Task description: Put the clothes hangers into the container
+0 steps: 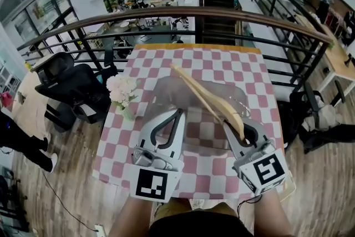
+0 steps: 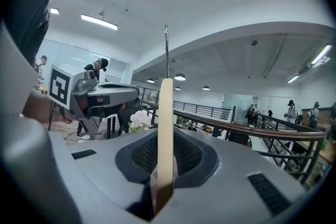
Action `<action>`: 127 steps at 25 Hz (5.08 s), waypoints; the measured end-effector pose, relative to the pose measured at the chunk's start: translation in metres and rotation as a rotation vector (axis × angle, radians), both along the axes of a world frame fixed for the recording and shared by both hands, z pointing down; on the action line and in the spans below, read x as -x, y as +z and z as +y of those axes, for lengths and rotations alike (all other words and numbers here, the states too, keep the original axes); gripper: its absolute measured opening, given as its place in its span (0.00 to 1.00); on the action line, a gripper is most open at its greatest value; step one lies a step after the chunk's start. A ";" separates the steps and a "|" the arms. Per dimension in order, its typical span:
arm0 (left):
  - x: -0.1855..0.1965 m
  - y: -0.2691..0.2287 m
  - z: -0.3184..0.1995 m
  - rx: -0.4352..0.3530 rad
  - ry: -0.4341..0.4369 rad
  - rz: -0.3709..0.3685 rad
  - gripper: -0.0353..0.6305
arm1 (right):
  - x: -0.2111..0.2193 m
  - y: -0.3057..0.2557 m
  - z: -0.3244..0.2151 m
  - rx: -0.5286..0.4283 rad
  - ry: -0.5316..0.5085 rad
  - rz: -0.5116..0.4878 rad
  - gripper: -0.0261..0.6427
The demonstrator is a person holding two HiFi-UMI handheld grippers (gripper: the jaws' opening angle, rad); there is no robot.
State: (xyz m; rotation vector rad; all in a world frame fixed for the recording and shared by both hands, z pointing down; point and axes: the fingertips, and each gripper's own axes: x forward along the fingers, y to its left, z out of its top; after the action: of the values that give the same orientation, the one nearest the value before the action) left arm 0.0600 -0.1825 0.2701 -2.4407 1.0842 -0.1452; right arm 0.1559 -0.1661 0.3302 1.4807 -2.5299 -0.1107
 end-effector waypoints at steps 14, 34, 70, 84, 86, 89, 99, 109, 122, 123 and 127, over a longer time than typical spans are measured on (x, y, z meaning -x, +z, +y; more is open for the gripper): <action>0.006 0.013 -0.010 0.038 0.016 0.003 0.07 | 0.012 0.026 -0.019 0.135 -0.012 0.071 0.13; 0.036 0.015 -0.026 0.053 -0.016 0.061 0.07 | 0.033 0.071 -0.059 0.379 -0.043 0.246 0.13; 0.095 0.045 -0.099 0.112 -0.083 0.058 0.07 | 0.083 0.154 -0.116 0.634 -0.099 0.461 0.13; 0.104 0.054 -0.117 0.134 -0.097 0.073 0.07 | 0.083 0.171 -0.133 0.692 -0.098 0.514 0.13; 0.103 0.054 -0.118 0.131 -0.093 0.073 0.07 | 0.082 0.172 -0.133 0.694 -0.095 0.509 0.13; 0.102 0.054 -0.120 0.131 -0.087 0.073 0.07 | 0.081 0.173 -0.133 0.688 -0.080 0.512 0.13; 0.101 0.055 -0.122 0.134 -0.082 0.065 0.07 | 0.094 0.176 -0.122 0.708 -0.139 0.514 0.13; 0.101 0.056 -0.119 0.145 -0.086 0.066 0.07 | 0.111 0.184 -0.104 0.737 -0.216 0.546 0.13; 0.108 0.061 -0.114 0.155 -0.093 0.058 0.07 | 0.135 0.210 -0.067 0.824 -0.407 0.672 0.15; 0.109 0.062 -0.113 0.155 -0.094 0.058 0.07 | 0.136 0.213 -0.063 0.834 -0.426 0.693 0.16; 0.111 0.063 -0.111 0.157 -0.101 0.063 0.07 | 0.137 0.218 -0.058 0.849 -0.447 0.716 0.16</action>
State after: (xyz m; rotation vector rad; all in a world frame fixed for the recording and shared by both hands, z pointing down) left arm -0.0512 -0.2939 0.3327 -2.5441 1.2676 -0.1938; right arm 0.0189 -0.2238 0.5483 0.4231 -1.8664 0.2832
